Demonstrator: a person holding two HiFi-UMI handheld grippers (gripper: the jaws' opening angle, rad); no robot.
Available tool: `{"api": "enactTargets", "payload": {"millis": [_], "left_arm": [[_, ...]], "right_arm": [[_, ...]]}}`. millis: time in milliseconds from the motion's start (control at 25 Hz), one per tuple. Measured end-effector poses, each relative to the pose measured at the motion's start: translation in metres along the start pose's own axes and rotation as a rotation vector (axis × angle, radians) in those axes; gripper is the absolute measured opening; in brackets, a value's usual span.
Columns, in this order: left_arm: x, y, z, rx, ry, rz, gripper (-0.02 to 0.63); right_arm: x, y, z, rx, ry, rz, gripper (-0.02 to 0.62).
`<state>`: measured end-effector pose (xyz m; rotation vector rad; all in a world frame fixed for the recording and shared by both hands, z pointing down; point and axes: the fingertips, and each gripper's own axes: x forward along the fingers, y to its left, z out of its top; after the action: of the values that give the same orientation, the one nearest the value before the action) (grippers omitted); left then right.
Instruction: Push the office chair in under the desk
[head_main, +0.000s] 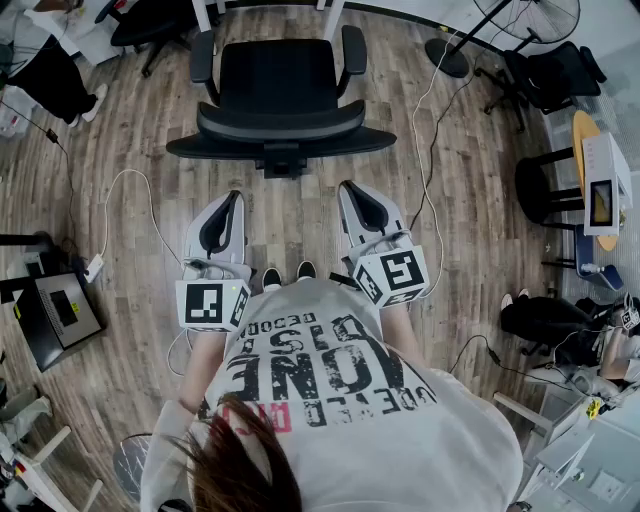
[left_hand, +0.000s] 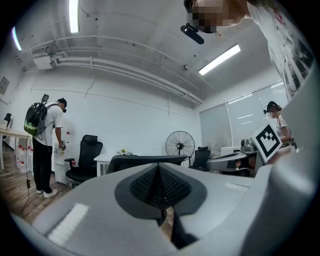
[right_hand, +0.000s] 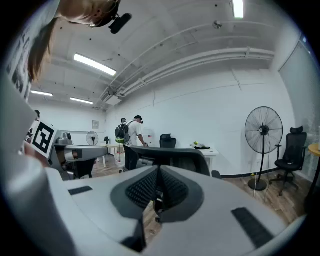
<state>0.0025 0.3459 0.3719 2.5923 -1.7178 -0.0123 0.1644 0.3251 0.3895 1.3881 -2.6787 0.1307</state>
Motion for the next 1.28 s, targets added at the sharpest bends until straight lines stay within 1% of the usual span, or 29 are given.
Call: {"api": "enactTargets", "payload": {"millis": [200,360,560,720,800,920,1040,1160,1280], "left_arm": [[-0.005,0.005,0.005,0.010,-0.014,-0.002,0.012],[-0.011,0.010,0.005,0.015,-0.017,-0.021,0.012],[-0.018,0.013,-0.001,0.012,-0.001,-0.037,0.012],[-0.022,0.017,-0.008,0.003,0.022,-0.041,0.012],[-0.020,0.020,-0.010,0.005,0.028,-0.037,0.012],[-0.009,0.024,-0.012,0.012,0.036,-0.028,0.012],[0.007,0.030,-0.015,0.020,0.044,-0.016,0.012],[0.025,0.037,-0.018,0.030,0.049,-0.003,0.012],[0.040,0.044,-0.024,0.033,0.061,0.033,0.012]], "right_arm": [[-0.002,0.007,0.002,-0.004,-0.008,-0.010,0.025],[-0.005,0.018,0.003,-0.003,-0.016,-0.017,0.025],[-0.011,0.032,0.006,0.040,-0.047,0.025,0.026],[-0.012,0.032,-0.002,0.026,-0.031,-0.009,0.026],[-0.009,0.027,-0.005,0.025,-0.023,-0.026,0.026],[-0.001,0.013,-0.008,0.049,-0.014,-0.034,0.026],[0.015,-0.006,-0.009,0.069,-0.004,-0.031,0.026],[0.031,-0.027,-0.008,0.057,0.007,-0.022,0.026],[0.043,-0.045,-0.010,0.058,0.013,-0.002,0.026]]}}
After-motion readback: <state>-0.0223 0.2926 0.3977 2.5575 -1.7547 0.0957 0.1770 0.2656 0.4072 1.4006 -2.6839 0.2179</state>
